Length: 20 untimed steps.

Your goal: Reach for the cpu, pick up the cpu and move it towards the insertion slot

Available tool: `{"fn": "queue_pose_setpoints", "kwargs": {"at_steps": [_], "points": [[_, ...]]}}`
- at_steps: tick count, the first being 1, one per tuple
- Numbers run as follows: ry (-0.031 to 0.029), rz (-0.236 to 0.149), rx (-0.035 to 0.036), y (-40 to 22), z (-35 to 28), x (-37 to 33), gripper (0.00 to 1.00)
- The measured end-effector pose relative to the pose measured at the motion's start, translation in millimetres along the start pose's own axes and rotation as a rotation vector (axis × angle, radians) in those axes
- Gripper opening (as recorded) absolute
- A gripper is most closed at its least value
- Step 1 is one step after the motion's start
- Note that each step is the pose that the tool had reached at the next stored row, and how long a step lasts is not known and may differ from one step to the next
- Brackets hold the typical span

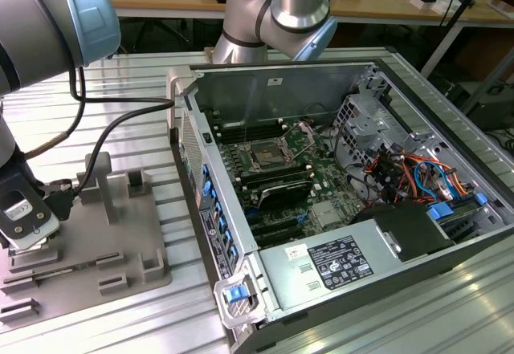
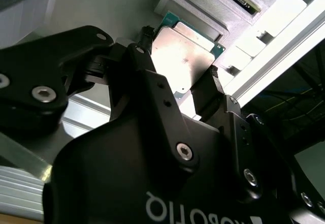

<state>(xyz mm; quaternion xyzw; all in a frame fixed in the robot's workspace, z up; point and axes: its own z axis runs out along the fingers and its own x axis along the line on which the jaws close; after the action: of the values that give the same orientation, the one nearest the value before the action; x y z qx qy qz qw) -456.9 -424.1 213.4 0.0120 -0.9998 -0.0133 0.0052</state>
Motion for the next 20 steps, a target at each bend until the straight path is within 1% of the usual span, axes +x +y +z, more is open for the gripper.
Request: {"fn": "queue_pose_setpoints", "kwargs": {"at_steps": [6,7,10,16,19,20], "points": [[0.0001,0.000,0.0001,0.0,-0.5,0.0,0.55],[0.0003,0.000,0.0002,0.0,-1.0,0.0,0.55],[0.0001,0.000,0.0001,0.2,-5.8,0.1,0.55],[0.0001,0.000,0.0001,0.2,-6.7,0.1,0.55],[0.0001,0.000,0.0001,0.3,-12.6,0.1,0.55],[0.0001,0.000,0.0001,0.5,-16.1,0.2,0.55]]}}
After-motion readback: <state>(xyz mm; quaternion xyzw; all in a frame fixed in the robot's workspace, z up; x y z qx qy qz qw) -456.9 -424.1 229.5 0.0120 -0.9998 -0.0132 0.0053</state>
